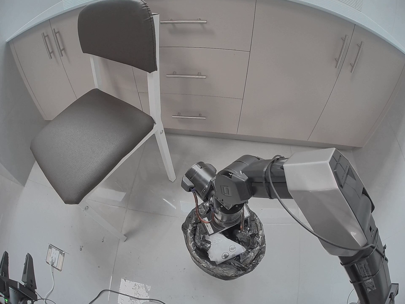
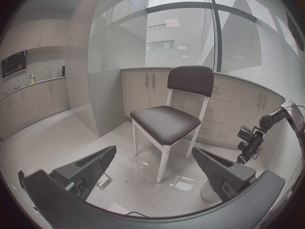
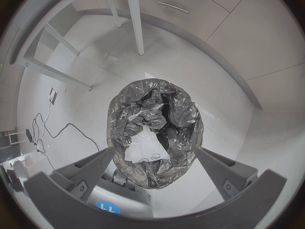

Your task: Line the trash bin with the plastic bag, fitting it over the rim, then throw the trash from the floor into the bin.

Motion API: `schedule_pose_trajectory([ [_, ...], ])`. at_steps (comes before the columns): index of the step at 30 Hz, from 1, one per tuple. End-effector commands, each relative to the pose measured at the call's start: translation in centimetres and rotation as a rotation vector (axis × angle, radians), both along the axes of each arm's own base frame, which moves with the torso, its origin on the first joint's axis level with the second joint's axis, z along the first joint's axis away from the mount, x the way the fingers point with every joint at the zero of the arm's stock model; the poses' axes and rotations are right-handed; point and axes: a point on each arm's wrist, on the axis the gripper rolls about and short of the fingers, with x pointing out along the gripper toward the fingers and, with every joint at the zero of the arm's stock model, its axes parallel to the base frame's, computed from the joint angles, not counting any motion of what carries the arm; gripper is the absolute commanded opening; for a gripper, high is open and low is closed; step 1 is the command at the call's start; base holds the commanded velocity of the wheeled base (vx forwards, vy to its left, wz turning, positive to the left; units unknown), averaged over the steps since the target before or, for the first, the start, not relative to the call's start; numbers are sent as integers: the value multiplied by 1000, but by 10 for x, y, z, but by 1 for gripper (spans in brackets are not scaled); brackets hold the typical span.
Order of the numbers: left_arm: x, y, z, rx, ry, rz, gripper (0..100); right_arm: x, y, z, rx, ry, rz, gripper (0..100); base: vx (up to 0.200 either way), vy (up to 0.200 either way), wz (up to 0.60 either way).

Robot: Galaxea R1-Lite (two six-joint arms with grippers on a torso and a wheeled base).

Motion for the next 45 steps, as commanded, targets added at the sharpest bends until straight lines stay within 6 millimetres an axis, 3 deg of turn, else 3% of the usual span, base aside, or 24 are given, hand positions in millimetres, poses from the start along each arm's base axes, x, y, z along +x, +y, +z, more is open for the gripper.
schedule_pose_trajectory([
  [1,-1,0,-1,20,-3,1,100,1,-1,2,3,-3,-3,100,0,0,0],
  [8,0,-1,0,99,16,-44,100,0,0,3,6,-6,-2,100,0,0,0],
  [16,1,-5,-3,103,22,-224,100,0,-2,8,12,-12,-5,100,0,0,0],
  [26,3,-5,-6,101,42,-220,100,2,-5,10,13,-7,-12,100,0,0,0],
  [45,2,-5,-5,102,33,-218,100,6,-2,-21,-18,31,-10,100,0,0,0],
])
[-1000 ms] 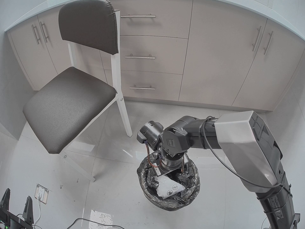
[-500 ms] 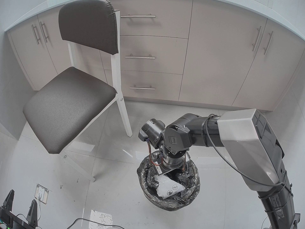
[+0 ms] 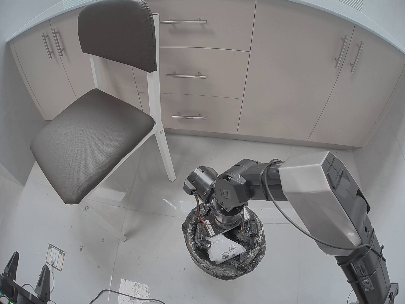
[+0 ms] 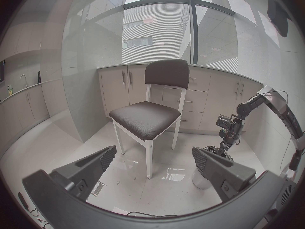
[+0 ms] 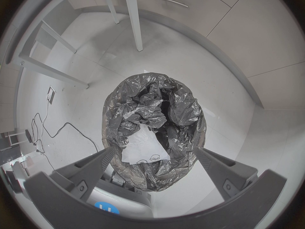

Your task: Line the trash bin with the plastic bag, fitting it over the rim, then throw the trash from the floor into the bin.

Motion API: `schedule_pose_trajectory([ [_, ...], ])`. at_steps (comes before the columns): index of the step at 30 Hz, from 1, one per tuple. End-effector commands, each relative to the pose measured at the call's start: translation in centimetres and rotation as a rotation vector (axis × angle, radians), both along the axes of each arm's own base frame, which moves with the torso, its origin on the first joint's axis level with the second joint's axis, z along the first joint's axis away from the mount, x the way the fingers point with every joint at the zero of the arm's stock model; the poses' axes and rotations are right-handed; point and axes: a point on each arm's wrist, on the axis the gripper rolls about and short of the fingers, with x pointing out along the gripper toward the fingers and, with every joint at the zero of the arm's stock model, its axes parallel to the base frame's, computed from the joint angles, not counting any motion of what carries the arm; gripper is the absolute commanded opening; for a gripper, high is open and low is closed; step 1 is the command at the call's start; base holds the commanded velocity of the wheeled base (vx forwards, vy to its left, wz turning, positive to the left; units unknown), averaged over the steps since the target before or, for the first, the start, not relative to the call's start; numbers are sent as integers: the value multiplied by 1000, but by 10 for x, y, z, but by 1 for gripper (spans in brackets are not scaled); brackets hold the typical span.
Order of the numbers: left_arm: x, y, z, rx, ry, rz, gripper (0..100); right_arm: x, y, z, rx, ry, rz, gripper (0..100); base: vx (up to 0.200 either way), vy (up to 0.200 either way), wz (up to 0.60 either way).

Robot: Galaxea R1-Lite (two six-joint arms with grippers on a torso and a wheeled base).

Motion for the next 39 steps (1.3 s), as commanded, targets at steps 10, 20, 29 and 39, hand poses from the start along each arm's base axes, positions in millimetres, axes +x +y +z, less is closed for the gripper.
schedule_pose_trajectory([
  [10,0,0,-1,-1,1,1,100,2,2,-21,-19,22,-1,0,0,0,0],
  [20,0,0,-2,-4,1,6,100,10,2,-39,0,12,-30,0,0,0,0],
  [29,0,0,-1,-2,-1,1,100,14,8,-59,62,8,-46,0,0,0,0],
  [39,0,0,-1,-2,-1,1,100,22,11,-82,89,-25,-44,0,0,0,0],
])
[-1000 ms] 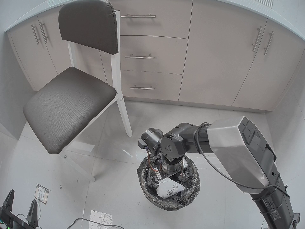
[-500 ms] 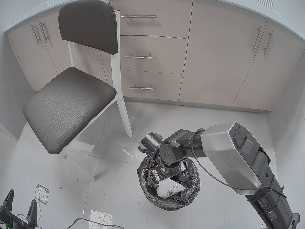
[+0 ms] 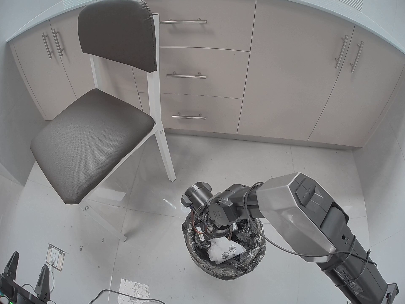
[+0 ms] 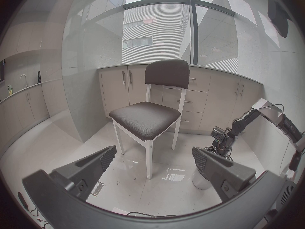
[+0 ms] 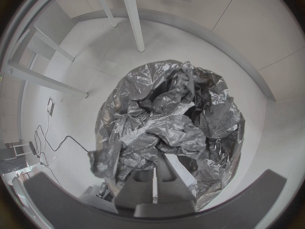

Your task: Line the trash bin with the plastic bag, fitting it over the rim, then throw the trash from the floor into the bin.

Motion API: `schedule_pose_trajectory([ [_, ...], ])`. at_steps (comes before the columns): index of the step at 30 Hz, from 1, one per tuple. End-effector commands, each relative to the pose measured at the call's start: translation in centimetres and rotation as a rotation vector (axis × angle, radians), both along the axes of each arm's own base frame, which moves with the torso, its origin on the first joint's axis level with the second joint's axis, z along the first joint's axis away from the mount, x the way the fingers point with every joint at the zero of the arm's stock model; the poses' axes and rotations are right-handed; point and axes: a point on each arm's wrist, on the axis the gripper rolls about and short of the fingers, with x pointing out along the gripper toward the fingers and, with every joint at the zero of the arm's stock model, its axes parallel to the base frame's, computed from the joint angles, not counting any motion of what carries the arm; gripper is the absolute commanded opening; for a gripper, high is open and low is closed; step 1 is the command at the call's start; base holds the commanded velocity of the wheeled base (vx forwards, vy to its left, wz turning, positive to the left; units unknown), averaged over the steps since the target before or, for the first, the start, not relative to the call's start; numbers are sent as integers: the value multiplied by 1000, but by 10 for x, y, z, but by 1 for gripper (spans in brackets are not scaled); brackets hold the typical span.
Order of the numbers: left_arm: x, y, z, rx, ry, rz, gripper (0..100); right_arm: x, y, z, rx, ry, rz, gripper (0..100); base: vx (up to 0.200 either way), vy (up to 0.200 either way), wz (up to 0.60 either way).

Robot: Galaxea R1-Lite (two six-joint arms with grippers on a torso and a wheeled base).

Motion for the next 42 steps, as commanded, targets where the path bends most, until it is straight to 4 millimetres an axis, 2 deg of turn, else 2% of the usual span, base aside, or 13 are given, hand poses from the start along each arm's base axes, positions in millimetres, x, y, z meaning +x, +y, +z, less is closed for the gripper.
schedule_pose_trajectory([
  [1,0,0,-2,-1,1,1,100,3,-4,-19,-23,20,-10,0,0,0,0],
  [7,0,0,-2,-1,3,1,100,15,-14,-40,-19,7,-40,0,0,0,0],
  [19,0,0,-2,-1,3,1,100,28,-26,-74,-16,-2,-69,0,0,0,0],
  [33,0,0,-2,-1,3,1,100,27,-33,-96,-44,29,-78,0,0,0,0],
  [42,0,0,-2,-1,3,-1,100,28,-33,-92,-41,23,-79,0,0,0,0],
])
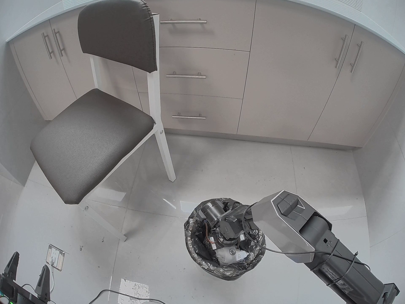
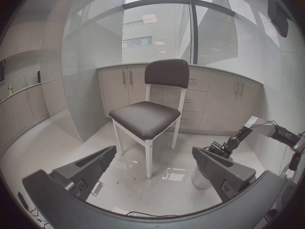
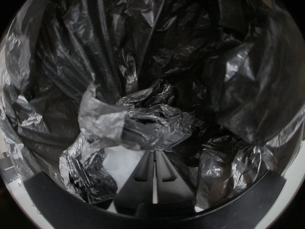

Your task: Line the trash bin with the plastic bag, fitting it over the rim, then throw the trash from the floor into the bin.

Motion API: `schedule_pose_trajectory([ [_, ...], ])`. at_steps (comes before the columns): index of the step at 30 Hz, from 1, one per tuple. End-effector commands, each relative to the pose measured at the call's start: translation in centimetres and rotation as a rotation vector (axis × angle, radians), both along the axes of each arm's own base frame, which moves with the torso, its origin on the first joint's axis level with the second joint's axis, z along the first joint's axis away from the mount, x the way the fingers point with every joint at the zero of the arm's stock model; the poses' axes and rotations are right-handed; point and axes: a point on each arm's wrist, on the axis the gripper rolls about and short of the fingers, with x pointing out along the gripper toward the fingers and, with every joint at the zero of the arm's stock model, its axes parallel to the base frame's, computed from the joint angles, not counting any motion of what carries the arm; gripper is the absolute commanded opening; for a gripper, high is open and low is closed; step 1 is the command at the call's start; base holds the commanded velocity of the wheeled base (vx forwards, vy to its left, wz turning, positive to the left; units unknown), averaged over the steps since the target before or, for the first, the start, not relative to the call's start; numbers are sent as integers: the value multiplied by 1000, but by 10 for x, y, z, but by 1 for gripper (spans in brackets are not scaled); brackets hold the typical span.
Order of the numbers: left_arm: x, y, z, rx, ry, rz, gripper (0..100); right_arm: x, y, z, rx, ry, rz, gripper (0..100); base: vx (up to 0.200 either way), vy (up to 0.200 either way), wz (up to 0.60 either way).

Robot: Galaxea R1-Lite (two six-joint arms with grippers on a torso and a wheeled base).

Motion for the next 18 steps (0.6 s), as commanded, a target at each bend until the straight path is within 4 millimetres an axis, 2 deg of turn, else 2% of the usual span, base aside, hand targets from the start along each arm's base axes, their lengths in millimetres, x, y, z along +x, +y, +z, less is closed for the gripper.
schedule_pose_trajectory([
  [1,0,0,-1,0,-1,1,100,1,1,6,6,-9,-1,0,0,0,0],
  [5,0,0,-1,0,-1,1,100,4,6,42,39,-59,0,0,0,0,0],
  [6,0,0,-1,0,-1,2,100,5,7,45,42,-65,0,0,0,0,0],
  [7,0,0,-1,0,-1,1,100,4,9,63,47,-81,0,0,0,0,0],
  [12,0,0,-1,0,-1,1,100,-3,4,108,44,-64,-25,0,0,0,0],
  [15,0,0,-1,0,-1,1,100,-2,1,122,52,-70,-38,0,0,0,0],
  [18,0,0,-1,0,-2,1,100,0,-2,126,60,-79,-48,0,0,0,0],
])
